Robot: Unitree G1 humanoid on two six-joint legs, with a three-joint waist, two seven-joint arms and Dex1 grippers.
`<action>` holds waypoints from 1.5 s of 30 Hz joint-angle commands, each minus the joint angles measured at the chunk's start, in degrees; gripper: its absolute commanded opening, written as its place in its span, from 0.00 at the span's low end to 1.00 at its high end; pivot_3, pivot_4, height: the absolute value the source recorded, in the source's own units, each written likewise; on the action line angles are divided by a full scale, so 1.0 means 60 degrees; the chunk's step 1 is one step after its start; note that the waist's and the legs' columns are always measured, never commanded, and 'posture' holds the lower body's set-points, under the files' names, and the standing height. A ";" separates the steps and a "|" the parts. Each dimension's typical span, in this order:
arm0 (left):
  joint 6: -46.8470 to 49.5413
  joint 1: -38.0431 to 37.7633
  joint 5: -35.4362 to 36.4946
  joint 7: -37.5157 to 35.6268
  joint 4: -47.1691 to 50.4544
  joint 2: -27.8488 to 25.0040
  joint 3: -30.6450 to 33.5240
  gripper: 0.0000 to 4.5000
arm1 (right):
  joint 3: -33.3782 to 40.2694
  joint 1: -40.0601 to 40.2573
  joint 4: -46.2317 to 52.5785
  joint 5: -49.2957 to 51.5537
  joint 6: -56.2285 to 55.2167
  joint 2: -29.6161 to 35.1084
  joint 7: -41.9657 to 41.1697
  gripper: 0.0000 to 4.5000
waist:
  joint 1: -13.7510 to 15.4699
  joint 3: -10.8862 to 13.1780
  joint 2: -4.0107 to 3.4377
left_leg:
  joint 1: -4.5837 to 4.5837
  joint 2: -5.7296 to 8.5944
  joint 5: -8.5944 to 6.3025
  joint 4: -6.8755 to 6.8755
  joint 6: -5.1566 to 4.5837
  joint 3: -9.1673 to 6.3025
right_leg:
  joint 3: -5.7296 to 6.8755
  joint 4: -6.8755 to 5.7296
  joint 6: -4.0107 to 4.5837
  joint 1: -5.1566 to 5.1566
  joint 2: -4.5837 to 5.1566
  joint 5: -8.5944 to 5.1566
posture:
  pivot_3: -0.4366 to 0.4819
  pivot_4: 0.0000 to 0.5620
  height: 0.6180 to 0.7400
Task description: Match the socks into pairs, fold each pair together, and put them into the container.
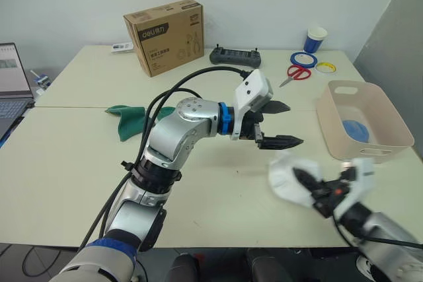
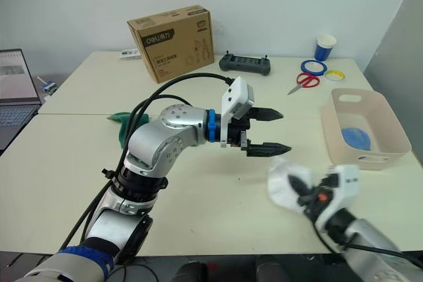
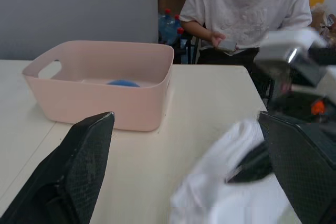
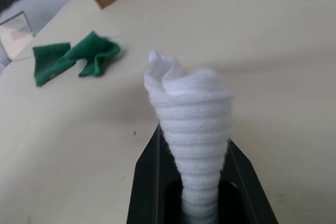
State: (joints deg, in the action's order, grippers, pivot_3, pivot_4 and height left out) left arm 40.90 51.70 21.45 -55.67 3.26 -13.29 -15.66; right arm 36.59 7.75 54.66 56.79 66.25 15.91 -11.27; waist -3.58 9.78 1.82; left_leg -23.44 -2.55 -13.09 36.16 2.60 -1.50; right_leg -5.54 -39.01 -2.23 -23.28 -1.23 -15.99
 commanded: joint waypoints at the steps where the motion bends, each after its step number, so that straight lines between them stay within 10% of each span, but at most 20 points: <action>1: -0.0384 0.0257 -0.0062 -0.0101 -0.0149 0.0119 -0.0165 0.99 | 0.1810 -0.0570 -0.0373 0.1489 -0.0825 0.1681 0.0584 0.00 | -0.0005 0.0008 -0.0002 | 0.0000 0.0003 0.0000 0.0003 0.0000 0.0007 | -0.0007 0.0000 0.0000 0.0001 0.0001 0.0000 | 0.48 0.27 0.86; 7: -0.0365 0.0241 0.0135 -0.0367 -0.0032 0.0054 -0.0237 0.99 | 0.1900 -0.1674 -0.2390 -0.0598 -0.1564 0.5693 -0.0044 0.00 | 0.0053 0.0032 -0.0026 | -0.0001 0.0019 0.0001 -0.0004 -0.0003 0.0004 | -0.0010 0.0011 -0.0001 0.0005 0.0008 0.0000 | 0.48 0.27 0.86; 16: -0.0061 0.0287 0.0404 -0.0214 0.0224 0.0239 -0.0152 0.99 | -0.3533 -0.1712 -0.6938 -0.8438 -0.7658 0.9413 -0.1091 0.00 | 0.0054 0.0041 -0.0019 | -0.0004 0.0038 0.0001 -0.0004 -0.0002 0.0026 | -0.0024 0.0023 -0.0018 0.0003 0.0039 -0.0012 | 0.48 0.27 0.86; 30: 0.0001 0.0247 0.0381 -0.0071 0.0384 0.0305 -0.0176 0.99 | -0.7379 -0.5488 -1.1116 -1.2131 -0.8952 0.7572 -0.2421 0.00 | 0.0108 0.0047 -0.0031 | -0.0001 0.0049 0.0005 0.0005 0.0003 0.0023 | -0.0026 0.0007 -0.0020 0.0004 0.0050 -0.0009 | 0.48 0.27 0.86; 43: -0.0092 0.0248 0.0325 0.0020 0.0322 0.0273 -0.0212 1.00 | -0.5633 -0.5049 -0.8345 -1.0534 -0.6288 0.7979 -0.5354 0.97 | 0.0149 0.0045 -0.0040 | 0.0000 0.0048 0.0004 0.0023 0.0002 0.0010 | -0.0015 -0.0009 -0.0024 0.0010 0.0049 -0.0011 | 0.48 0.27 0.86; 45: -0.0130 0.0279 0.0309 -0.0003 0.0281 0.0281 -0.0228 1.00 | -0.5284 -0.4961 -0.7837 -1.0142 -0.5766 0.8184 -0.5861 0.99 | 0.0161 0.0045 -0.0040 | -0.0001 0.0049 0.0004 0.0032 0.0002 0.0009 | -0.0013 -0.0009 -0.0024 0.0016 0.0050 -0.0011 | 0.48 0.27 0.86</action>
State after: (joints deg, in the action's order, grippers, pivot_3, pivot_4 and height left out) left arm 40.99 52.54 22.89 -55.66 3.88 -11.79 -17.22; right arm 1.47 -21.81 4.40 -5.78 29.38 63.25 -44.31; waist -2.61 10.05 1.58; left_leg -23.45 -2.25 -13.07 36.37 2.61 -1.44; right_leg -5.63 -39.06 -2.38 -23.18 -0.92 -16.05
